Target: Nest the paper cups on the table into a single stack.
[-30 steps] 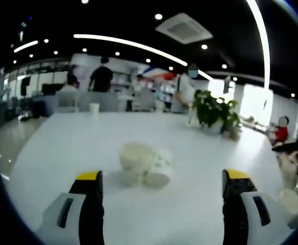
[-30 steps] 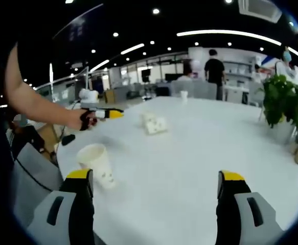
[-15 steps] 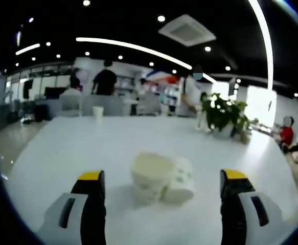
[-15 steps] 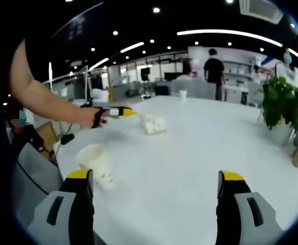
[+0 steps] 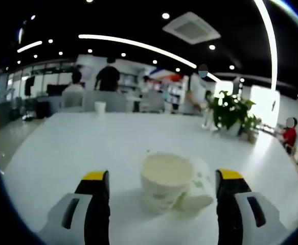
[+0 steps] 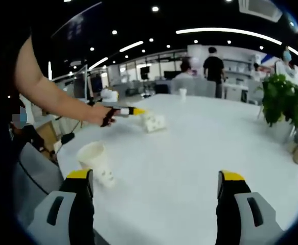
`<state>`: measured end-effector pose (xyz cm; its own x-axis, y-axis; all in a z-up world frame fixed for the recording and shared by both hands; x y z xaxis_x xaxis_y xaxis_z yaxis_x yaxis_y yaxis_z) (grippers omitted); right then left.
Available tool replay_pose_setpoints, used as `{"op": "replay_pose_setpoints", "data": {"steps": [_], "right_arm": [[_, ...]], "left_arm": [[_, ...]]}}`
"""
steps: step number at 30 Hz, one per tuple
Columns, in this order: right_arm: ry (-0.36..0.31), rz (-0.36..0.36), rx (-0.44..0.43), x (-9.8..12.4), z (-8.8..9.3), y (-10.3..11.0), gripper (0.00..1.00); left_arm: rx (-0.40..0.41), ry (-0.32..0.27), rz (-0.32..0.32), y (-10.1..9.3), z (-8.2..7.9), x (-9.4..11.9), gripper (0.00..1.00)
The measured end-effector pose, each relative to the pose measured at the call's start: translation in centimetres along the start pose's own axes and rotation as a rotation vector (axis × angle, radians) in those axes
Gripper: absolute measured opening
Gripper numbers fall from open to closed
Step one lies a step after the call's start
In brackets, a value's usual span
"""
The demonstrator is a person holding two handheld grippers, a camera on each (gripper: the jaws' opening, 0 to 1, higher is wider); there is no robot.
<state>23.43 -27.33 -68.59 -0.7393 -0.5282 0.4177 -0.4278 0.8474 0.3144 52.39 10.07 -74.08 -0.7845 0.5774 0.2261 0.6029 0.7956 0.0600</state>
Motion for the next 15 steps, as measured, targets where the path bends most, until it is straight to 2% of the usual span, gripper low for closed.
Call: {"op": "replay_pose_setpoints", "data": {"steps": [5,8,11,15], "right_arm": [[0.003,0.001,-0.004,-0.1,-0.2,-0.2,1.0],[0.001,0.003,-0.001,-0.2,-0.5,-0.3,1.0],[0.001,0.005,0.004,-0.2,-0.6,-0.5,1.0],[0.001,0.009,0.001,-0.2,-0.6,-0.6,1.0]], "left_arm": [[-0.012,0.01,0.018,-0.1,0.0,-0.9,0.79],[-0.037,0.036,0.016,-0.2,0.2,-1.5,0.76],[-0.059,0.051,0.012,-0.3,0.2,-1.9,0.65],[-0.074,0.051,0.027,-0.4,0.1,-2.1,0.59]]}}
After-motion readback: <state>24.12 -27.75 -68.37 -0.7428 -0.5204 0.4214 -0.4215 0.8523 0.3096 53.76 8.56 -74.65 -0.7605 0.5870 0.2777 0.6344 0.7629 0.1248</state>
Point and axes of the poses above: the point that each gripper's makers call its tool centre point, and the gripper's own axes: x roughly backward along the fingers, y roughly to its left, z roughly out of its underside, the point moved 10 cm from there along x, roughly backward along the fingers, and after that the axes turned 14 degrees about -x, right-handed, at the moved point
